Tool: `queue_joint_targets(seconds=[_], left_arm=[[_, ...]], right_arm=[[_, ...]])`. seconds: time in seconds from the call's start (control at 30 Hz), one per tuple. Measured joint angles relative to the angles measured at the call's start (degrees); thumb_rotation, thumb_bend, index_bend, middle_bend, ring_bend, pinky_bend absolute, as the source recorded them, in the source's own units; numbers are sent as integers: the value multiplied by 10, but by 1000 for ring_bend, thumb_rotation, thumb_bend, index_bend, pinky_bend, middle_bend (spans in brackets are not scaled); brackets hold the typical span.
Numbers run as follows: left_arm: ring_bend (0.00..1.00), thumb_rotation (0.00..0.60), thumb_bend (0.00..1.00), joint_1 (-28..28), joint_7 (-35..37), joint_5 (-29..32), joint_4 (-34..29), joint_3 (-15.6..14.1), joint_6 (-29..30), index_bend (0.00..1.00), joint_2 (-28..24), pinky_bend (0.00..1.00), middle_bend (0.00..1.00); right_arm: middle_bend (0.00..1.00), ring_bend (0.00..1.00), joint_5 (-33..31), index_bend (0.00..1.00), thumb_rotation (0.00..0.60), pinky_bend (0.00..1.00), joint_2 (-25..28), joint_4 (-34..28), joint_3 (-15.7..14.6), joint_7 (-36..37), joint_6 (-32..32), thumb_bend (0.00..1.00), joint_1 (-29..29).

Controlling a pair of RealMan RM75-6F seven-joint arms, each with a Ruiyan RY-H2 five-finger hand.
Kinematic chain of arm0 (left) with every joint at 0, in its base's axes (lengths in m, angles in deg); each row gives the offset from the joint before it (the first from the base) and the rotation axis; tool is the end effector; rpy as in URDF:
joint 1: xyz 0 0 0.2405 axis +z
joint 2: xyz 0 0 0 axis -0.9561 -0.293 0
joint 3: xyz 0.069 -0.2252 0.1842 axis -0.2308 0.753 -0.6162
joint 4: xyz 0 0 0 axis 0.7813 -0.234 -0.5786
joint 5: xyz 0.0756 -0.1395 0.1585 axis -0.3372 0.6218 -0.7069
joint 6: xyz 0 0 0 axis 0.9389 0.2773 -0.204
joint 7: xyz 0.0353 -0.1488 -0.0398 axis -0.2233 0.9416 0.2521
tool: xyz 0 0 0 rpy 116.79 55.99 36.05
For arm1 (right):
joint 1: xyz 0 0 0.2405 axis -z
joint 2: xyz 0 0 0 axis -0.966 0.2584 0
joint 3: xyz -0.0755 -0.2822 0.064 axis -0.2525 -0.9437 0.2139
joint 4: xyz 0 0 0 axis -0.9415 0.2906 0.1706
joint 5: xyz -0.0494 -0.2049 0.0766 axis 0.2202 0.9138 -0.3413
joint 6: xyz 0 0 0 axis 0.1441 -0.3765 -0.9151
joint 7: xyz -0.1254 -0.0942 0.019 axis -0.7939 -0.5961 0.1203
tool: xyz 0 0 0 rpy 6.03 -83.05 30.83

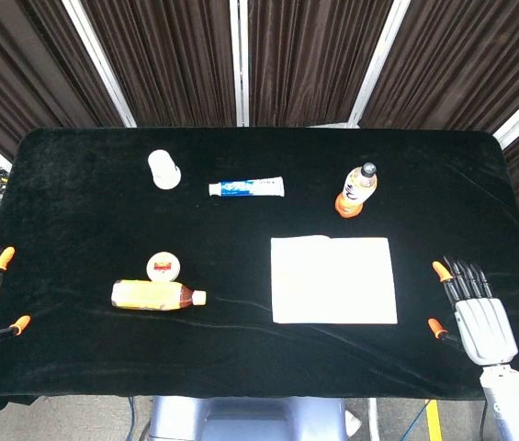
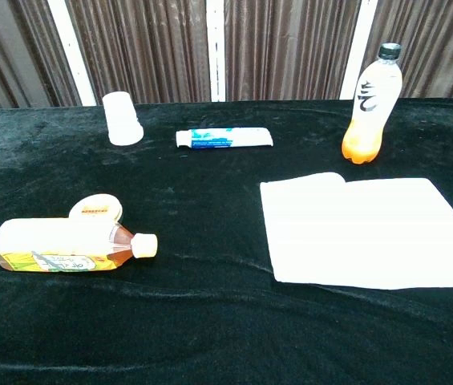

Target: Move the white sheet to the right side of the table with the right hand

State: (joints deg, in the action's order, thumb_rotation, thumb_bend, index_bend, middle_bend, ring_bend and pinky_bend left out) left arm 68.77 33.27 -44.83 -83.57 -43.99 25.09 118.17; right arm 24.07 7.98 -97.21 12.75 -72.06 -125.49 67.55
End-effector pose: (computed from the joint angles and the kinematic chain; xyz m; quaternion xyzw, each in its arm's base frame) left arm -0.3520 0.1960 0.1545 -0.5914 -0.3675 -0.3533 0.6248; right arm -0.3365 -0.2139 0.1288 0.6352 -0.3413 0.4000 0.5657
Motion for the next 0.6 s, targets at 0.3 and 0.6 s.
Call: queue_joint_targets(seconds=[0.3, 0.6], left_arm=[[0, 600, 122, 1, 3, 0, -1, 0, 1, 0, -2, 0, 0], [0, 600, 122, -2, 11, 6, -2, 5, -2, 0, -5, 0, 0]], right_arm=[[0, 0, -2, 0, 600, 0, 1, -4, -1, 1, 2, 139, 0], [0, 0, -8, 0, 600, 0, -6, -17, 2, -10, 14, 139, -6]])
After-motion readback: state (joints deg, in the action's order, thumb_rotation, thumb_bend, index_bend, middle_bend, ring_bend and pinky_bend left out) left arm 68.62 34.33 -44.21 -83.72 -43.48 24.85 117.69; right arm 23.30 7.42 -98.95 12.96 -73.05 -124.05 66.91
